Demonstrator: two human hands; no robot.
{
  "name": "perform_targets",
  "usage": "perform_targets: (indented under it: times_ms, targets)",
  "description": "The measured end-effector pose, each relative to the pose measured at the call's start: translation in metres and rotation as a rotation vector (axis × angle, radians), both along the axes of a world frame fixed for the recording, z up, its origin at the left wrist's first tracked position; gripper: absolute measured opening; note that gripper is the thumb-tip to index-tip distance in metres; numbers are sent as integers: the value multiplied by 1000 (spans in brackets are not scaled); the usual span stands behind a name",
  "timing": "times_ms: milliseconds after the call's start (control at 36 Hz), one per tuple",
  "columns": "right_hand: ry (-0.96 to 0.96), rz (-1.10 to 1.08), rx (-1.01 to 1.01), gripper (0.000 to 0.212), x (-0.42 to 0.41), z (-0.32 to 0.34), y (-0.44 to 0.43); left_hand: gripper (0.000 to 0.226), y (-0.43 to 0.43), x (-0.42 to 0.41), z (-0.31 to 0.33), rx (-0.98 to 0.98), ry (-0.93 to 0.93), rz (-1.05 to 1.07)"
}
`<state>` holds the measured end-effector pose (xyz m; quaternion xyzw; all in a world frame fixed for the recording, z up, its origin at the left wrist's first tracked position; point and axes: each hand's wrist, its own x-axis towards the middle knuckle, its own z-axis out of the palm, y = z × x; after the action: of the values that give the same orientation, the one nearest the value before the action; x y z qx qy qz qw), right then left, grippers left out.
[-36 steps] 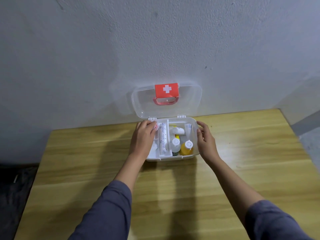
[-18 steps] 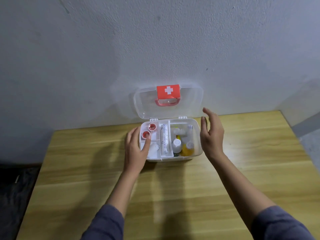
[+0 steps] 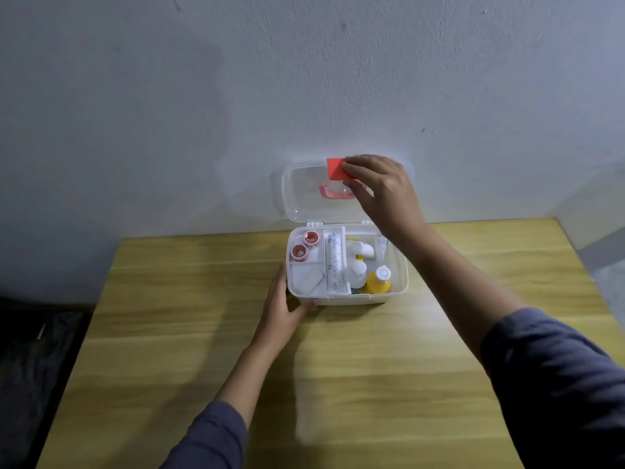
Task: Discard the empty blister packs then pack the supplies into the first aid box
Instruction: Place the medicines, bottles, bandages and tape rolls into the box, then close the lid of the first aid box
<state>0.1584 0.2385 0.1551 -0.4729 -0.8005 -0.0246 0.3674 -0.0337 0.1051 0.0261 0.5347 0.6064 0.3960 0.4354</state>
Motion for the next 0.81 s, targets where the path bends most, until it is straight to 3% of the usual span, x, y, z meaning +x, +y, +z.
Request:
perform_targets:
  times_ms: [111,278,444,639,806]
  targets:
    - [10,-10,34,13,6,-3,-8,86,0,5,2,-4,-27,42]
    - [-9,-17,-94,31,7,7,-3,91,1,5,-1,-35,-64,45]
    - [-32,6,-66,25,5,11,0,93,3,5,-3,-32,-67,48]
    - [121,-7,2,28,-1,12,-30,86,5,8,-3,-33,-80,54]
    - [213,93,-63,37,12,-30,-93,78,9,12,-4,-33,-71,69]
